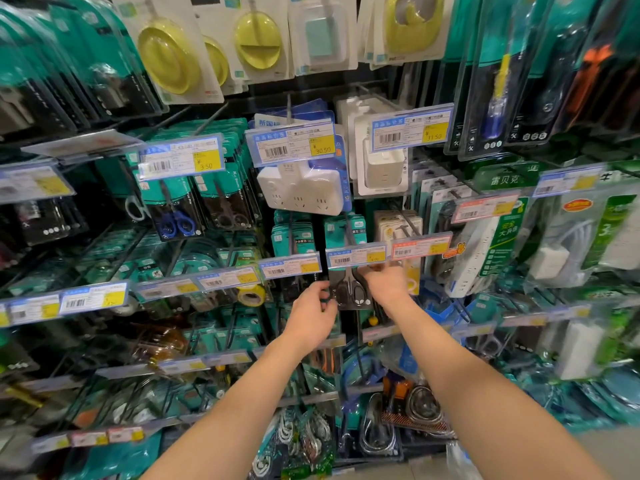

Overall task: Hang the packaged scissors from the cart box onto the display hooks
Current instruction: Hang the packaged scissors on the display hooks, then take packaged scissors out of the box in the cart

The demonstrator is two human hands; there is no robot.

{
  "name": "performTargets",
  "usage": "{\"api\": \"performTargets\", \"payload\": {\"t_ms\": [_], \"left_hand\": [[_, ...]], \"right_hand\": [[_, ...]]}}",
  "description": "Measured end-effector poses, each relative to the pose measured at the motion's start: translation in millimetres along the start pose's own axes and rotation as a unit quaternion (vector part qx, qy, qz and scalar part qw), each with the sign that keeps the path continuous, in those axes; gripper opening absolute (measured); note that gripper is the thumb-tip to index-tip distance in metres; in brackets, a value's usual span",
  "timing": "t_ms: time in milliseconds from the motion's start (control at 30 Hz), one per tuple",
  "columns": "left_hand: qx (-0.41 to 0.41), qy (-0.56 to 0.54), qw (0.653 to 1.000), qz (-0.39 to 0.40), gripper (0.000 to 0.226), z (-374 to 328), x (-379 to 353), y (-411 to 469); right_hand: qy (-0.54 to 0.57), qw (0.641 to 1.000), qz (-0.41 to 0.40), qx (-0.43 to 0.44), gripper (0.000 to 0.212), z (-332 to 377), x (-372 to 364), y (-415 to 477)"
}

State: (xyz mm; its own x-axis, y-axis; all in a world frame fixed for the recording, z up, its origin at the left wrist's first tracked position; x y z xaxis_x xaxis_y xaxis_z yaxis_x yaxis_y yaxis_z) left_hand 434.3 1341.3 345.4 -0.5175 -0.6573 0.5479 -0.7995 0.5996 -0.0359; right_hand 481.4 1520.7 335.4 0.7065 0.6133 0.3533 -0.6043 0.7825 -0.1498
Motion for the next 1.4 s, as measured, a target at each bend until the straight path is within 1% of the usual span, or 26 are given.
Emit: {"api": "performTargets", "payload": {"t_ms": [33,100,167,200,267,333,400,500,567,667,733,833,933,1000,1133,1200,1233,1333,1400], "left_hand": [[-0.006,0.004,1.0,0.001,0.047,0,1,0],[-0.017,0.008,1.0,0.001,0.044,-1,4,-1],[-0.026,0.017,1.0,0.002,0.041,-2,6,-2],[-0.03,0.025,0.999,0.003,0.04,-2,8,-3],[-0.044,0.047,0.998,0.007,0.039,-2,11,-8],[-0.065,0.089,0.994,0.01,0.04,-1,15,-14],[-0.081,0.143,0.986,0.014,0.043,1,19,-21],[-0.081,0.221,0.972,0.003,0.045,4,25,-33],[-0.073,0.255,0.964,-0.006,0.045,10,32,-41],[-0.05,0.301,0.952,-0.015,0.044,26,53,-59],[-0.029,0.332,0.943,-0.019,0.045,41,70,-74],[0.003,0.35,0.936,-0.043,0.043,64,99,-99],[0.042,0.364,0.928,-0.065,0.04,92,129,-125],[0.078,0.379,0.92,-0.068,0.038,108,152,-143],[0.128,0.384,0.91,-0.095,0.041,148,210,-185],[0.142,0.393,0.9,-0.122,0.041,172,245,-210],[0.151,0.393,0.898,-0.13,0.04,184,262,-224],[0.185,0.404,0.886,-0.135,0.035,228,317,-275],[0.212,0.42,0.872,-0.138,0.035,263,354,-315]], "right_hand": [[0.002,1.0,0.004,-0.018,0.046,3,0,1],[-0.002,0.998,0.012,-0.056,0.038,8,2,0],[0.012,0.998,0.004,-0.059,0.031,11,2,-3],[0.004,0.999,-0.006,-0.052,0.03,12,3,-6],[-0.06,0.998,-0.017,-0.032,0.029,14,6,-19],[-0.118,0.993,-0.007,-0.024,0.039,12,10,-34],[-0.151,0.988,-0.005,-0.008,0.049,7,12,-46],[-0.194,0.98,0.008,0.036,0.045,-2,11,-63],[-0.227,0.971,0.024,0.073,0.047,-5,5,-77],[-0.296,0.943,0.079,0.133,0.048,-7,-15,-99],[-0.34,0.915,0.128,0.177,0.048,-7,-37,-114],[-0.384,0.879,0.188,0.212,0.047,-2,-72,-138],[-0.432,0.833,0.227,0.262,0.045,7,-113,-165],[-0.455,0.804,0.247,0.292,0.04,14,-142,-182],[-0.467,0.782,0.271,0.311,0.029,38,-203,-224],[-0.469,0.761,0.292,0.341,0.026,52,-239,-249],[-0.467,0.752,0.304,0.352,0.027,58,-258,-264],[-0.451,0.738,0.341,0.369,0.041,73,-321,-315],[-0.443,0.727,0.365,0.377,0.044,78,-367,-357]]}}
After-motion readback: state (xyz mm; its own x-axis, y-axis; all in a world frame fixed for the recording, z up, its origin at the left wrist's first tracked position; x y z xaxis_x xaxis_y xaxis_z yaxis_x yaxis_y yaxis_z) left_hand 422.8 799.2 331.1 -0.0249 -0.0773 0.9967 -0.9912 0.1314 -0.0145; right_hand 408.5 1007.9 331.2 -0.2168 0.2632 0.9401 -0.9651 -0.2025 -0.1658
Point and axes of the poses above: each hand's wrist, its own y-axis towards the middle knuckle, its own x-axis out of the back of the hand, z = x × y, the point moved 1 cm from there along y, towards the middle knuckle, and after that the axes turned 4 degrees about -y, right-handed, at the moved point
